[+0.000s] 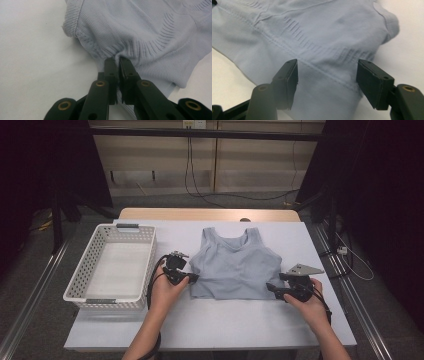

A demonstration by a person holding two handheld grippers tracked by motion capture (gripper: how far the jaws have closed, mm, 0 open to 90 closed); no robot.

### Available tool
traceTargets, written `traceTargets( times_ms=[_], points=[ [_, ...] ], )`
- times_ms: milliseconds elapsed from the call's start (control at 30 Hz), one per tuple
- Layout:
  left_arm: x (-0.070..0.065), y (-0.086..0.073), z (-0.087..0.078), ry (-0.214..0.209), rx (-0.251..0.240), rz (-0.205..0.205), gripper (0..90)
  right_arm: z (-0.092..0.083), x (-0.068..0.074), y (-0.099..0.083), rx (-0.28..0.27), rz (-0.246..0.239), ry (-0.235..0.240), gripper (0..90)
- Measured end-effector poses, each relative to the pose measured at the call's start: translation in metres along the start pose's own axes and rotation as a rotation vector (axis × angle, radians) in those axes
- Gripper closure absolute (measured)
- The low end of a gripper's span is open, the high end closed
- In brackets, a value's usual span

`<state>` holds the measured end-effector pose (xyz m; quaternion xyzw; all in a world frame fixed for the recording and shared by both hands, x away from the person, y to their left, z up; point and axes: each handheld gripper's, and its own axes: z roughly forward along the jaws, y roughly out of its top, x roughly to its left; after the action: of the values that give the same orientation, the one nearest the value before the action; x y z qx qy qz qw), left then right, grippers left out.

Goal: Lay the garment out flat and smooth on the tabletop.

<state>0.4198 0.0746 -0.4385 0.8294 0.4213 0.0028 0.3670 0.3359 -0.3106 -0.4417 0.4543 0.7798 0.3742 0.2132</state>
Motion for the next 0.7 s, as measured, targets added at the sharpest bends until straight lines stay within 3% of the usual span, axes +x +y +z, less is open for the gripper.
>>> traceTargets(
  times_ms=[367,567,700],
  points=[
    [-0.001,0.001,-0.001,0.005,0.003,0.004,85.4,-0.008,-0.013,-0.010,0.014,0.034,-0.048,35.5],
    [-0.001,0.003,-0.001,0.013,0.002,0.007,85.5,-0.013,-0.020,-0.017,0.034,0.066,-0.076,44.6],
    [-0.001,0.003,0.000,0.017,0.009,0.013,85.5,-0.012,-0.022,-0.022,0.061,0.071,-0.070,52.5]
  ],
)
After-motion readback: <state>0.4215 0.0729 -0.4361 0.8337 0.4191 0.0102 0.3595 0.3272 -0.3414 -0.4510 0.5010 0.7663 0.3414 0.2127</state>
